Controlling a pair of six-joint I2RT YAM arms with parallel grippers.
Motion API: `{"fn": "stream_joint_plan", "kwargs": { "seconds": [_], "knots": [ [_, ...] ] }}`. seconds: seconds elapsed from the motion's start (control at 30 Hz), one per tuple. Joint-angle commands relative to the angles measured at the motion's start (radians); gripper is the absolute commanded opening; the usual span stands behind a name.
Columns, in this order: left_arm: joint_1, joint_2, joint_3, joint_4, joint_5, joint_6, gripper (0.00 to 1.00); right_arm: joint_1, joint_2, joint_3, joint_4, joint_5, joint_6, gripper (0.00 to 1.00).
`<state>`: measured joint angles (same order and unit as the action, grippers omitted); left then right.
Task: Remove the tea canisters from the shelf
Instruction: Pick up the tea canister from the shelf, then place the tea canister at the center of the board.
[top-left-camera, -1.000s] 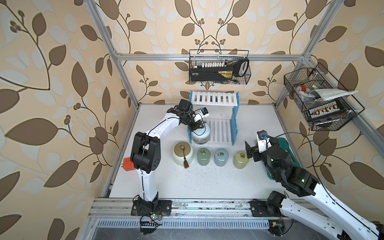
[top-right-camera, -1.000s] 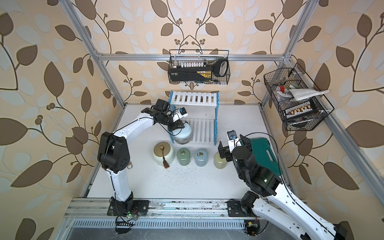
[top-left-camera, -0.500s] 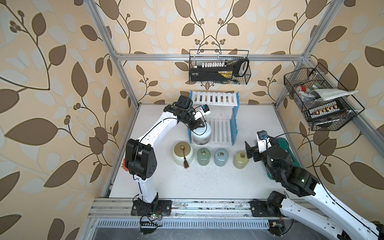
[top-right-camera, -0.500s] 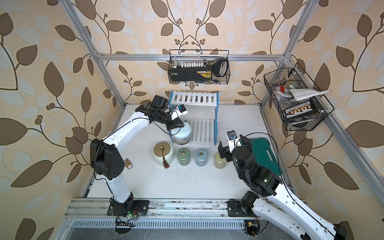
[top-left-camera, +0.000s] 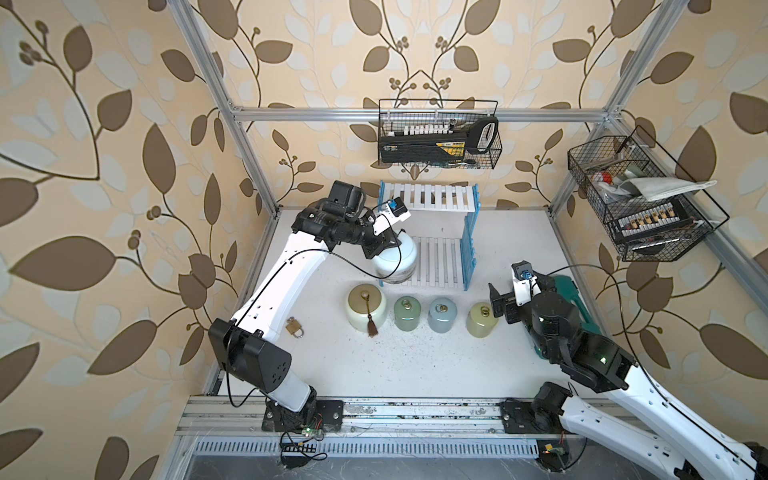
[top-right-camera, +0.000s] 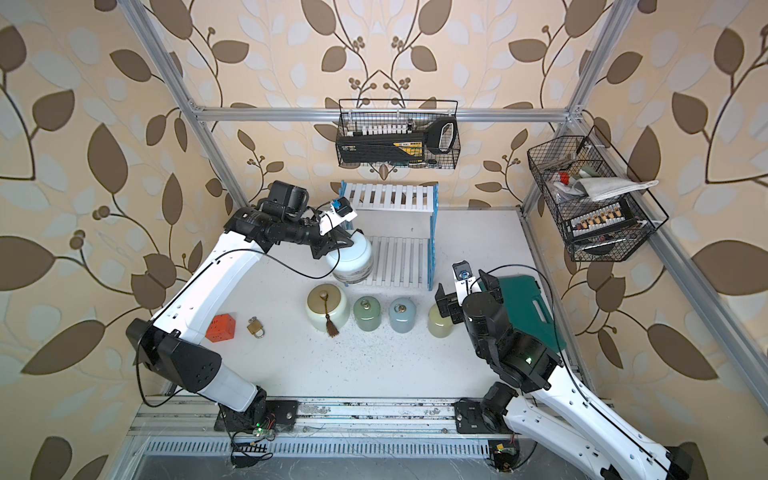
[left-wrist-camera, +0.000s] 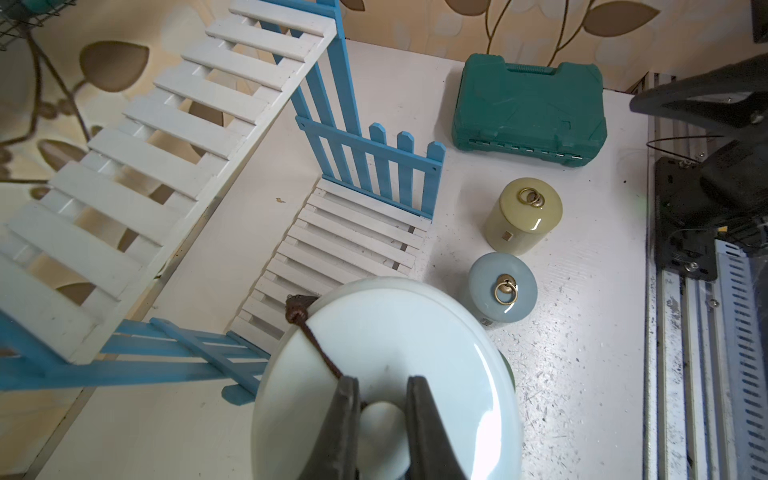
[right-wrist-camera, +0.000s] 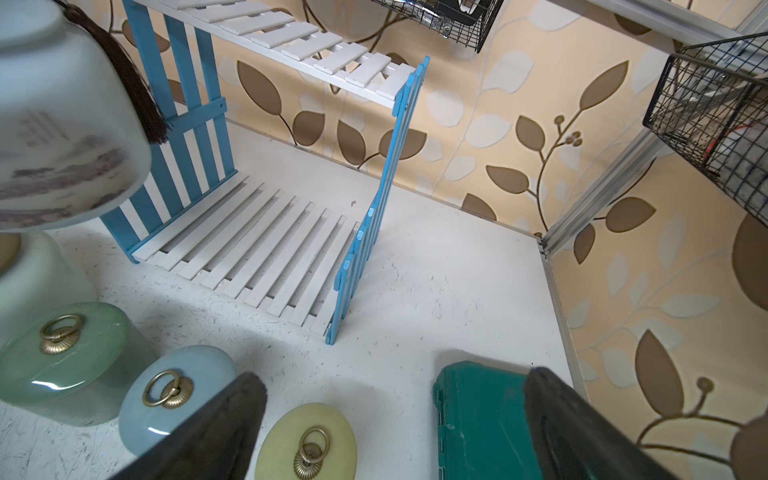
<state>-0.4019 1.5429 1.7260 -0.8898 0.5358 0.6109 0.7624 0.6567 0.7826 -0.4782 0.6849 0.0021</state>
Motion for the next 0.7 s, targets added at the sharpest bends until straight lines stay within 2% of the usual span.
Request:
{"fn": "stream_joint_plan", "kwargs": {
  "seconds": [0.0, 0.4, 0.67],
  "knots": [
    [0.06, -0.152, 0.033, 0.053, 0.032, -0.003, 0.0, -0.005, -0.005, -0.011, 0.009, 0.01, -0.004, 0.99],
    [0.254, -0.365, -0.115, -0.001, 0.006, -0.01, 0.0, -0.005, -0.003, -0.01, 0.001, 0.002, 0.006, 0.99],
    [0.352, -0.482, -0.278, 0.015, -0.029, 0.016, 0.0, -0.005, -0.008, -0.014, 0.012, 0.005, 0.0, 0.99]
  ]
}}
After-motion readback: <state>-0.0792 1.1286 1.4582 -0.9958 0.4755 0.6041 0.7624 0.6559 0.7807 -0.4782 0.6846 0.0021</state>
